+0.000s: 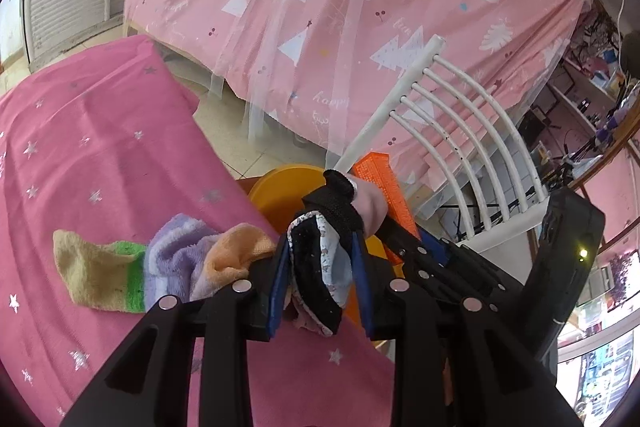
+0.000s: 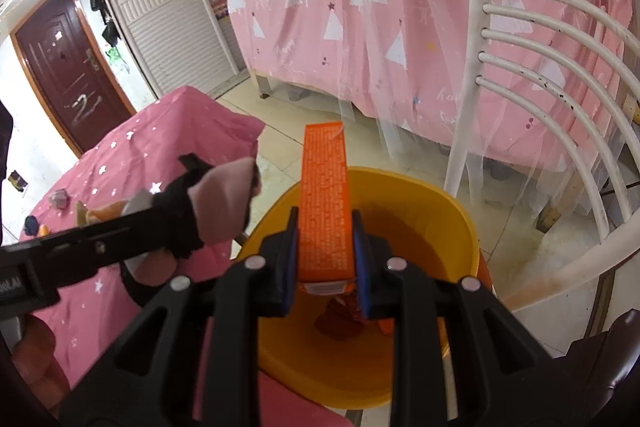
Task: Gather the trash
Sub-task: 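Carry the sock and orange box to the yellow bucket, open the right tool, then open the left tool over the bucket and move both tools back to the table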
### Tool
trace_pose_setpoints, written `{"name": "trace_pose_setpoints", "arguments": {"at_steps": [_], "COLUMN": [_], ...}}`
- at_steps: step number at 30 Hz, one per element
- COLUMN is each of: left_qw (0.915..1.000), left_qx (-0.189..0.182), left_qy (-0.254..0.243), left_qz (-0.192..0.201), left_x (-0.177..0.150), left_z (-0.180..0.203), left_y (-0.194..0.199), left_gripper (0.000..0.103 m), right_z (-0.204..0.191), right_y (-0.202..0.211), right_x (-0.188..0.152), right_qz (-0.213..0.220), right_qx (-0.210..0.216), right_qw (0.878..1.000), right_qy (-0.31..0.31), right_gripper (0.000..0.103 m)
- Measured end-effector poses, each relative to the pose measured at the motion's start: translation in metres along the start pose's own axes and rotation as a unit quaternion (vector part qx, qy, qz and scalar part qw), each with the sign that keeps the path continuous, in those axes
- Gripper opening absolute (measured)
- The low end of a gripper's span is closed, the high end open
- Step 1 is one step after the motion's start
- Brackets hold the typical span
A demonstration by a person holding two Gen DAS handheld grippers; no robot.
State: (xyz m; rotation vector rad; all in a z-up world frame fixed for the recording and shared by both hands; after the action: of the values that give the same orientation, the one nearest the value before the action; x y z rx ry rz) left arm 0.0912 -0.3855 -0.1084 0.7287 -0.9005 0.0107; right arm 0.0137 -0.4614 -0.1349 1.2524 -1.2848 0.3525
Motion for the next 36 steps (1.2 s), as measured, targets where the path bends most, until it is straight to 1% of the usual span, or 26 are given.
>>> {"name": "trace_pose_setpoints", "arguments": {"at_steps": [3,7,8,9,10,12,15,16,17,25,26,27,28,31,36], "left_qw": [0.9999,1.0000,1.0000,1.0000,1.0000,1.0000,0.9999,0.9999,0.9999,0.9995,0.9992,0.9992,0.9992,0.9991,0.9989], "left_qx": [0.001,0.001,0.000,-0.001,-0.001,-0.003,-0.009,-0.009,-0.006,0.023,0.029,0.032,0.033,0.038,0.034], "left_qy": [-0.011,-0.009,-0.009,-0.009,-0.009,-0.006,-0.004,-0.006,-0.009,-0.023,-0.026,-0.025,-0.022,-0.013,-0.003], "left_qz": [0.002,0.000,0.000,0.000,-0.001,-0.003,-0.005,-0.005,-0.005,0.004,0.005,0.006,0.007,0.014,0.032], "left_x": [-0.001,-0.002,-0.002,-0.002,-0.002,-0.002,-0.003,-0.003,-0.004,-0.004,-0.004,-0.003,-0.002,0.002,0.012], "left_z": [0.002,0.000,0.000,0.000,0.000,0.000,-0.001,-0.001,-0.002,-0.013,-0.017,-0.019,-0.022,-0.029,-0.037], "left_y": [-0.001,0.000,0.000,-0.001,-0.001,0.000,0.003,0.005,0.006,0.016,0.019,0.021,0.023,0.033,0.054], "left_gripper": [0.022,0.026,0.027,0.027,0.028,0.030,0.042,0.047,0.050,0.052,0.054,0.056,0.059,0.069,0.071], "right_z": [0.006,0.010,0.010,0.011,0.010,0.009,0.007,0.007,0.007,0.002,0.001,0.000,-0.001,-0.005,-0.014], "right_y": [-0.001,-0.003,-0.003,-0.003,-0.002,0.001,0.006,0.007,0.008,0.011,0.011,0.011,0.012,0.013,0.018], "right_x": [0.001,0.000,0.000,0.001,0.001,0.003,0.007,0.008,0.009,0.010,0.011,0.010,0.010,0.010,0.013], "right_qz": [0.000,-0.004,-0.004,-0.003,-0.001,0.004,0.010,0.011,0.011,0.013,0.013,0.013,0.013,0.015,0.023], "right_qx": [-0.005,-0.005,-0.005,-0.006,-0.005,-0.001,0.008,0.014,0.020,0.022,0.023,0.024,0.025,0.027,0.030], "right_qw": [1.000,1.000,1.000,1.000,1.000,1.000,0.999,0.999,0.998,0.998,0.998,0.998,0.998,0.998,0.998], "right_qy": [-0.005,-0.016,-0.017,-0.018,-0.019,-0.025,-0.037,-0.048,-0.054,-0.054,-0.054,-0.053,-0.051,-0.047,-0.040], "right_gripper": [0.023,0.025,0.027,0.033,0.037,0.042,0.044,0.045,0.046,0.048,0.050,0.056,0.057,0.057,0.057]}}
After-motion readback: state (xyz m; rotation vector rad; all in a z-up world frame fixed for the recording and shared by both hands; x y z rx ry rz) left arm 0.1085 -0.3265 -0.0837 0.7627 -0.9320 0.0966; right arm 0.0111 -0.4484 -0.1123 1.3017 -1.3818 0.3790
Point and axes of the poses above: each gripper's, at about its wrist camera, not at the fingertips, and y roughly against the way its jaws point, z to its right, x to its top, the point moved 8 cm from there along -y, roughly the way its jaws point, and after that the axes turned 15 degrees about z, right-handed, at the moved point
